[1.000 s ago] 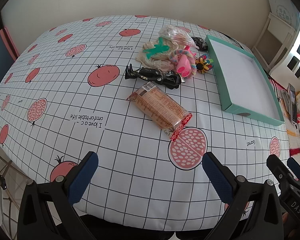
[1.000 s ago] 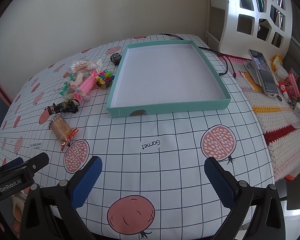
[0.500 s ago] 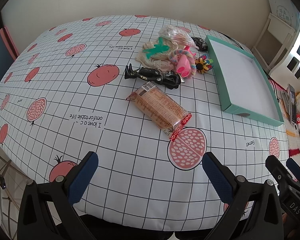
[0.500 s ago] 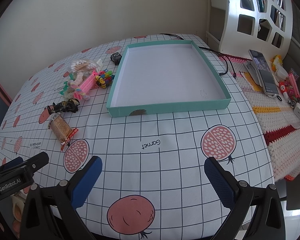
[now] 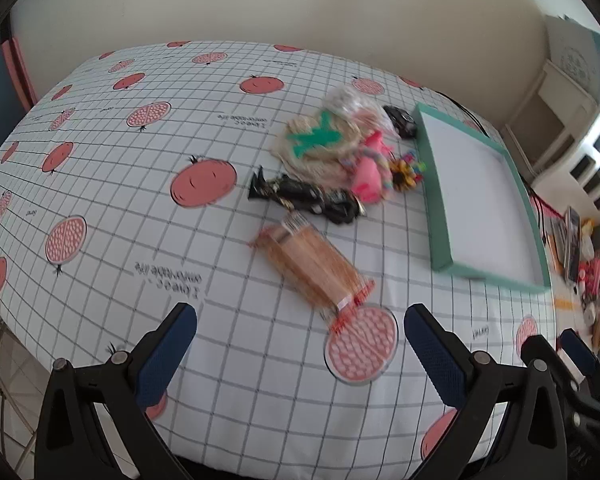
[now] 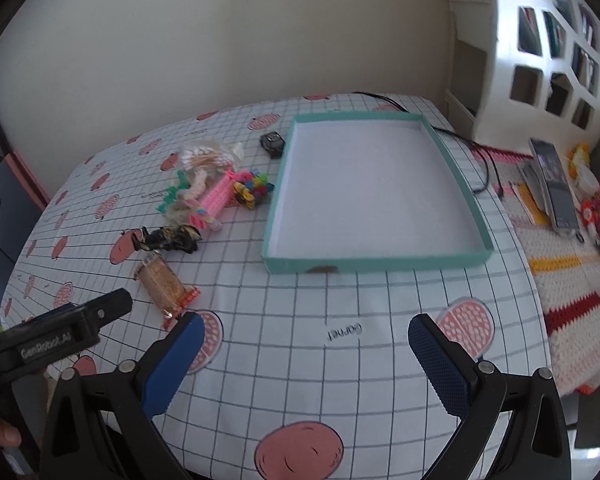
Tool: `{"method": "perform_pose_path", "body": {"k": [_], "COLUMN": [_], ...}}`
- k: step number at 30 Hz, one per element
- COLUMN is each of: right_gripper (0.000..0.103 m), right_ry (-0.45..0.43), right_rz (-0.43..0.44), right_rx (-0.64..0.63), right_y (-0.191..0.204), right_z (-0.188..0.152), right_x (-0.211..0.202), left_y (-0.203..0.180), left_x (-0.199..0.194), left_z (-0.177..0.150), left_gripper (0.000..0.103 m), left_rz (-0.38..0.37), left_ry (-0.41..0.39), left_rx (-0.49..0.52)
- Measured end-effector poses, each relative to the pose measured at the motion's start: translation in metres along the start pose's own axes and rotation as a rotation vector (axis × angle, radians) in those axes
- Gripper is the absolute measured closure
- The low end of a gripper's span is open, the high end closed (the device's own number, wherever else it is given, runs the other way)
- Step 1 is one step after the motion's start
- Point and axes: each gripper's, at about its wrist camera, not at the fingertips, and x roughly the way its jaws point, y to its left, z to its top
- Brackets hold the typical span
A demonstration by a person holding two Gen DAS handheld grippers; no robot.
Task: Organize objects
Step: 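Move both tools toward the biscuit packet and action figure pile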
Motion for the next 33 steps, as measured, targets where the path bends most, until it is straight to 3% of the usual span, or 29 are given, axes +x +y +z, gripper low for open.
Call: {"method": "perform_pose_path", "body": {"k": [9, 15, 21, 33], "right_gripper": [0.000, 0.000, 0.000, 0.000], "right_ry": [0.046, 0.099, 0.149, 0.245], "right_rz": [0.061, 0.098, 0.120, 0.131], "right_rx": [-0.088, -0.163, -0.242, -0.260], "right_y": [0.044, 0.080, 0.110, 0.135], "right_z": [0.028, 0.033, 0.033, 0.023], "right_x": [0.027, 0.053, 0.082, 0.128], "left_y": [0.032, 0.056, 0.072, 0.104], "left_x": [0.015, 0.037, 0.052, 0.057], "left_z": [0.037, 0.051, 0.053, 0.052], "left_gripper": [0.000, 0.000, 0.000, 0.000], "left_rz": [0.001, -0.015, 0.004, 0.036], "left_ry": [0.026, 0.089, 0.133, 0.156], "left_rx": [-0.058, -0.120, -0.162, -0.257]}}
